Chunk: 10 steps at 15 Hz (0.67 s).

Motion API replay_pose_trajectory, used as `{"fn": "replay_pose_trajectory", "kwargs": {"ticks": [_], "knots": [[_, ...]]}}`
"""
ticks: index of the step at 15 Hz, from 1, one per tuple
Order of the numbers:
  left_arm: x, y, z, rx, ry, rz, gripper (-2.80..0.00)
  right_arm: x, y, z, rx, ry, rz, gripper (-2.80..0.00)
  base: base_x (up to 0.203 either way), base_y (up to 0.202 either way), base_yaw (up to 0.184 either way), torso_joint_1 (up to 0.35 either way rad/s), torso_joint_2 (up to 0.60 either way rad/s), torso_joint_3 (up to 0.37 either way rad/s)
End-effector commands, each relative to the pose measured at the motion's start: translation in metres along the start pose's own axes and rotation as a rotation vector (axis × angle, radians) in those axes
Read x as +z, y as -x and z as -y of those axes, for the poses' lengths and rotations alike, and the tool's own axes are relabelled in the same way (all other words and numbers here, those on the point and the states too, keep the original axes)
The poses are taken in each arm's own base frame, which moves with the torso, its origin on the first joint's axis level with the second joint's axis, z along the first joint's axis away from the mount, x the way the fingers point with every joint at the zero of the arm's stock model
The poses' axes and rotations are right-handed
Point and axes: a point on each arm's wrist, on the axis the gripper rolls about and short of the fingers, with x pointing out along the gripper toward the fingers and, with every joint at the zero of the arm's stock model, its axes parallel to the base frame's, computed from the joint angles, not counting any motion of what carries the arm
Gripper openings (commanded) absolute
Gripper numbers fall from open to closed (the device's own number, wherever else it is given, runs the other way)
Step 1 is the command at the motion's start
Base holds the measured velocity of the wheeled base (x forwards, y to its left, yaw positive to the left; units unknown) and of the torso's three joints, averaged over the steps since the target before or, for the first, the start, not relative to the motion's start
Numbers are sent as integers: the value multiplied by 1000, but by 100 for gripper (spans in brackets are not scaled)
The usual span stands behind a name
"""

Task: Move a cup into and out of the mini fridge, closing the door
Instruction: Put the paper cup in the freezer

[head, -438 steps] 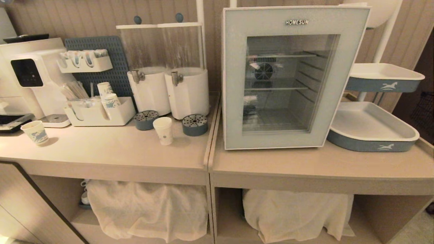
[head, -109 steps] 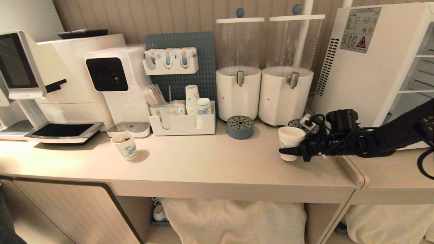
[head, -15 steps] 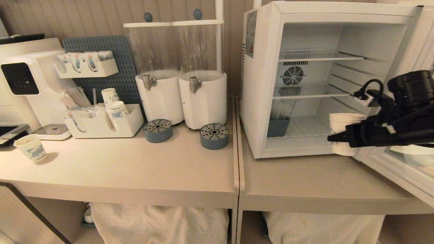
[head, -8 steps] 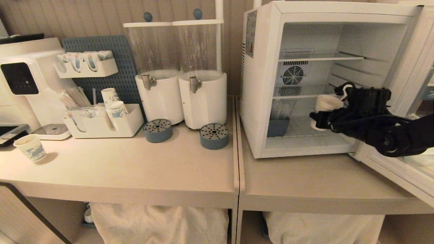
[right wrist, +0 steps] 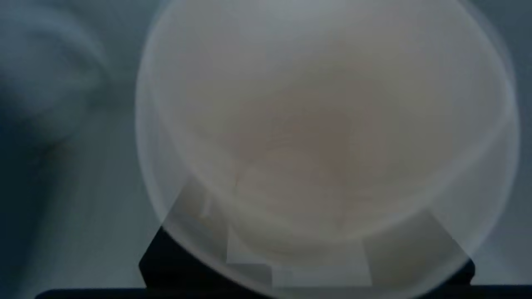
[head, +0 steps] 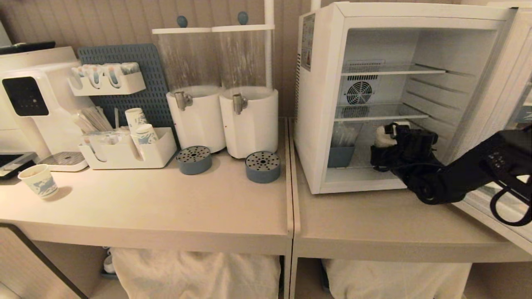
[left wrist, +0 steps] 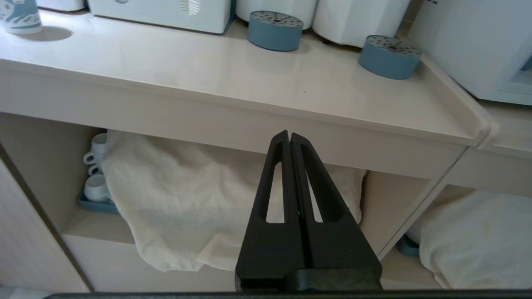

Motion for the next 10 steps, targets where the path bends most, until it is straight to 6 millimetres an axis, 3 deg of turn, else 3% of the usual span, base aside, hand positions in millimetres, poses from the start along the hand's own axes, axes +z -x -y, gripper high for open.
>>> {"fn": "replay_pose_trajectory", "kwargs": {"ticks": [1, 5, 10], "knots": [[0, 0, 0, 0, 1, 1, -280, -20, -19, -3, -1, 15, -70, -280, 0, 0, 0, 0, 0, 0], [0, 0, 0, 0, 1, 1, -280, -40, -41, -6, 0, 23, -138, -280, 0, 0, 0, 0, 0, 0], [0, 0, 0, 0, 1, 1, -280, -47, -62, -8, -8, 24, -170, -280, 0, 0, 0, 0, 0, 0]]}}
